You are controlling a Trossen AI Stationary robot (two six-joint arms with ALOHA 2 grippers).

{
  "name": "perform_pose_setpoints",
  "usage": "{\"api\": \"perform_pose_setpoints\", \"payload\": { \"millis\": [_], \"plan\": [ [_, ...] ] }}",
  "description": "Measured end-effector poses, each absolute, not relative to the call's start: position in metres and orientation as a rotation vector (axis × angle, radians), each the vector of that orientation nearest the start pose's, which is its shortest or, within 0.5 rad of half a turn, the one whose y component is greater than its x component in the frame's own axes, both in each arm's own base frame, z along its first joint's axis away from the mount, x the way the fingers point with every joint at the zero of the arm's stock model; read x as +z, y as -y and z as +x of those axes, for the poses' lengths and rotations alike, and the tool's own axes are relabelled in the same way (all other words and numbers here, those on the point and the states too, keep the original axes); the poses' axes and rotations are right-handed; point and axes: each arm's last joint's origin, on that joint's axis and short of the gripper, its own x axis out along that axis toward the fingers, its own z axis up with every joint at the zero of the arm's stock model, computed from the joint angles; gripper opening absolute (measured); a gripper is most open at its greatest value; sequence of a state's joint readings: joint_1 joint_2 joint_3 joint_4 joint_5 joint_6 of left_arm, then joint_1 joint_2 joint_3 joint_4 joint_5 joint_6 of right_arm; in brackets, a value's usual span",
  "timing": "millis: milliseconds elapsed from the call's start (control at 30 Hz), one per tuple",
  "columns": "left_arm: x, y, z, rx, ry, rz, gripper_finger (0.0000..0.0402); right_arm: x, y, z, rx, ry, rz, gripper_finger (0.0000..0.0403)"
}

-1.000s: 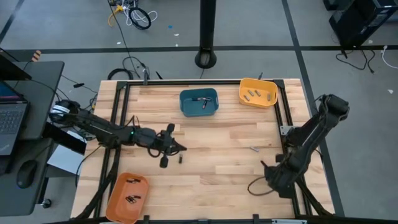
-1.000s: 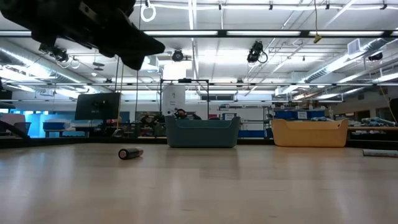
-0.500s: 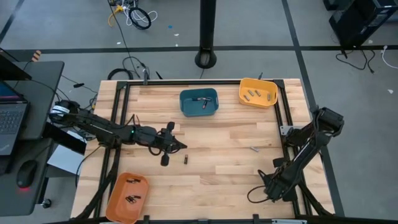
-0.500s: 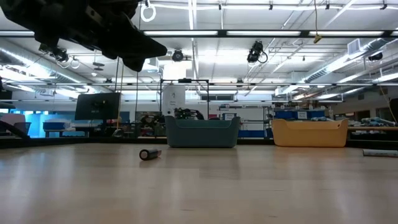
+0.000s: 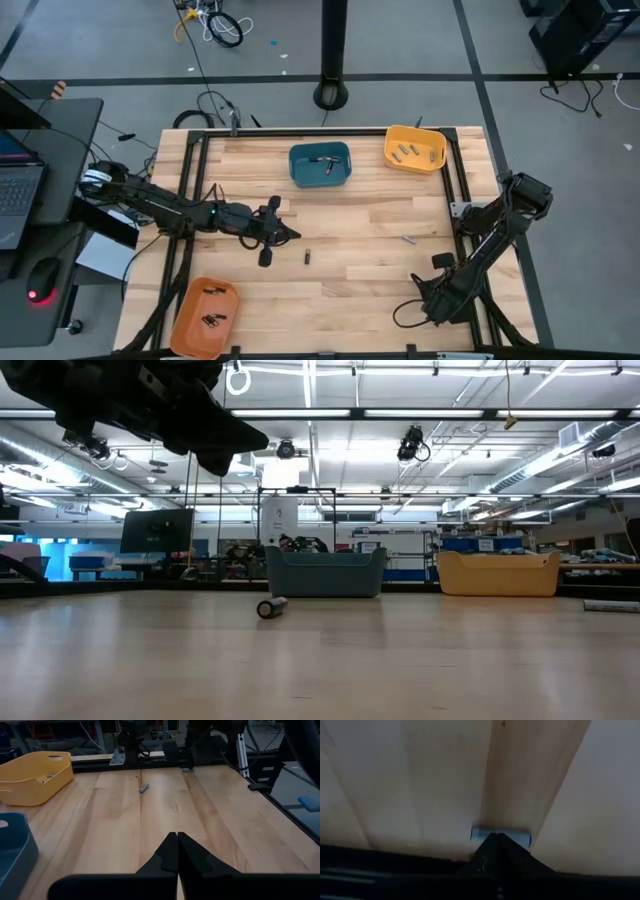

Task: Sort batteries
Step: Put the white battery into the yellow bin

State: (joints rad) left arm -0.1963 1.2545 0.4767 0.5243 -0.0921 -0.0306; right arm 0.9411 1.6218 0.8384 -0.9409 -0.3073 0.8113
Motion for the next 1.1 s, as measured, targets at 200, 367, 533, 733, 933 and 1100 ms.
{"api": "perform_pose_setpoints", "payload": {
  "millis": [200, 367, 533, 733, 933, 1100],
  "plan": [
    [0.201, 0.046, 0.244, -0.100, -0.253, 0.006, 0.0006, 0.150, -0.194, 0.129, 0.134, -1.976, -0.035, 0.0009],
    [0.201, 0.046, 0.244, -0.099, -0.257, 0.007, 0.0006, 0.147, -0.193, 0.122, 0.151, -2.031, -0.028, 0.0009],
    [0.199, 0.046, 0.243, -0.099, -0.274, 0.008, 0.0006, 0.140, -0.190, 0.120, 0.162, -2.034, -0.020, 0.0009],
    [0.199, 0.046, 0.243, -0.098, -0.275, 0.008, 0.0006, 0.137, -0.191, 0.123, 0.167, -1.983, 0.005, 0.0009],
    [0.199, 0.045, 0.243, -0.078, -0.271, -0.007, 0.0006, 0.160, -0.185, 0.135, 0.000, -1.982, 0.092, 0.0009],
    [0.200, 0.045, 0.244, -0.055, -0.265, -0.020, 0.0006, 0.180, -0.184, 0.149, -0.196, -1.715, 0.349, 0.0010]
  ]
}}
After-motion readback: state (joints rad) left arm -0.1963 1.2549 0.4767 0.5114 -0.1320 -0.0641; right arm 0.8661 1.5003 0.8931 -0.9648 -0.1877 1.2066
